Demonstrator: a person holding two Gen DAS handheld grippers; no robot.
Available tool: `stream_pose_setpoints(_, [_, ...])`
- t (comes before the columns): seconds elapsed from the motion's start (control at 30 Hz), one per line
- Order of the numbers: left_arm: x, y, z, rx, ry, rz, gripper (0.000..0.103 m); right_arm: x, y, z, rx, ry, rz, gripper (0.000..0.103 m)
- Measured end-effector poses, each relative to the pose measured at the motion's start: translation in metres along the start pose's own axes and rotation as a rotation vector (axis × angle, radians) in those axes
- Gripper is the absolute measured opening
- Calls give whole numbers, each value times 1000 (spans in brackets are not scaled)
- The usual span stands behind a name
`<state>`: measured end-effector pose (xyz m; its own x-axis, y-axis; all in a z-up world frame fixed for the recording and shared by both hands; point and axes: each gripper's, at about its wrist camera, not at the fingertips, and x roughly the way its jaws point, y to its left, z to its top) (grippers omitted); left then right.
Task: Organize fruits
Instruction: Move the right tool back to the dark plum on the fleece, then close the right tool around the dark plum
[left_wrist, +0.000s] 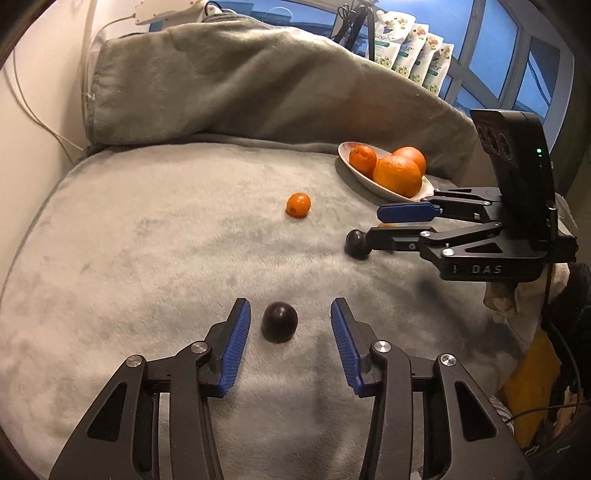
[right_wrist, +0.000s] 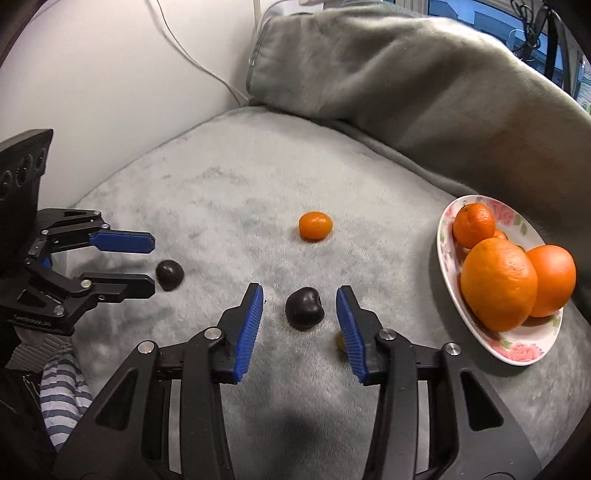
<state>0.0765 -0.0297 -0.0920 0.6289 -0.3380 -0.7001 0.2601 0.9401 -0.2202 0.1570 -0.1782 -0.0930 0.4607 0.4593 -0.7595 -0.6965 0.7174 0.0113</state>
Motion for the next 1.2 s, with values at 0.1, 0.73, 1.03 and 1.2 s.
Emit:
stream_pose_setpoints(0.1, [2, 2, -2, -4, 8, 2, 41, 7, 1, 1, -12, 17, -9, 40])
stream_pose_setpoints(0.73, [15, 7, -5, 15, 39, 11, 31, 26, 9, 5, -78, 82, -60, 31])
stream_pose_setpoints(1.03, [22, 5, -7, 38, 56, 28, 21, 28, 9, 5, -85, 90, -75, 26])
stream_pose_setpoints(1.2, [22, 5, -7, 35, 54, 26, 20, 30, 11, 6, -105, 99, -85, 26])
